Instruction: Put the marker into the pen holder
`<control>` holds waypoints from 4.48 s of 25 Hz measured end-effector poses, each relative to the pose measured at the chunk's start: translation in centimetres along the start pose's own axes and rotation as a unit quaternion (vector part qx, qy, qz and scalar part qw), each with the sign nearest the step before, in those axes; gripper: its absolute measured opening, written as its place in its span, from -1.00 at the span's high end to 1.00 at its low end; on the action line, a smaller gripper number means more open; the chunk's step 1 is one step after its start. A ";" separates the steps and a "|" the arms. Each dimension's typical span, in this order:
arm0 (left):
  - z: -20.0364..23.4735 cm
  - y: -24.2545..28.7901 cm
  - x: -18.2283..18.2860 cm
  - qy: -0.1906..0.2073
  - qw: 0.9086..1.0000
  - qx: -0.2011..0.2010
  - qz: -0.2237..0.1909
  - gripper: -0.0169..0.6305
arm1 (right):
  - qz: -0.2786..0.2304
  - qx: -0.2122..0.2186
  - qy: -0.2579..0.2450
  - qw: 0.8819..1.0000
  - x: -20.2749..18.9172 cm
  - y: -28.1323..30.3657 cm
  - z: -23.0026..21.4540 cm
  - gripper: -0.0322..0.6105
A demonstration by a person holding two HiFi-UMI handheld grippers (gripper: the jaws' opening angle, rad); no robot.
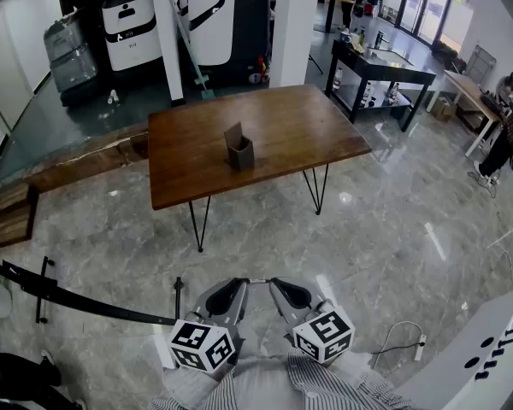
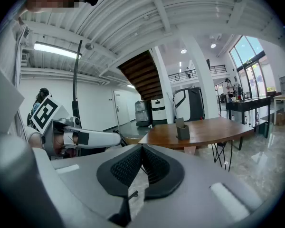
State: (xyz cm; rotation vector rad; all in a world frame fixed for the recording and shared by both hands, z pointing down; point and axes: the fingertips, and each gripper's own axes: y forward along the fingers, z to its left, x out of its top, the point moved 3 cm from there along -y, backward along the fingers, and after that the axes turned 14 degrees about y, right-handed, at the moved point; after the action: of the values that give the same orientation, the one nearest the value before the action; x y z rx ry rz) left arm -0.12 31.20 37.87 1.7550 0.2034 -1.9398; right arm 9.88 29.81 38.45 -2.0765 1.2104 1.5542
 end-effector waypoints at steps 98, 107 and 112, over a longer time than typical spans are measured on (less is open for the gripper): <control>32.0 38.2 4.2 -0.029 0.993 0.059 0.097 0.79 | 0.100 -0.051 0.129 0.985 11.4 35.1 -26.5 0.90; 31.4 38.7 2.9 -0.034 0.990 0.049 0.128 0.74 | 0.097 -0.050 0.129 0.986 11.3 34.5 -26.3 0.90; 31.0 38.2 3.5 -0.042 0.991 0.042 0.122 0.67 | 0.095 -0.049 0.126 0.986 11.5 34.1 -25.8 0.90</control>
State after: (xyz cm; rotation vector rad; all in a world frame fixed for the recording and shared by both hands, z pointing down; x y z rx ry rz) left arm -10.01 -16.11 47.80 1.6588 -0.1194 -1.8619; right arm 2.06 -13.00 46.63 -2.3377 1.4867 1.4885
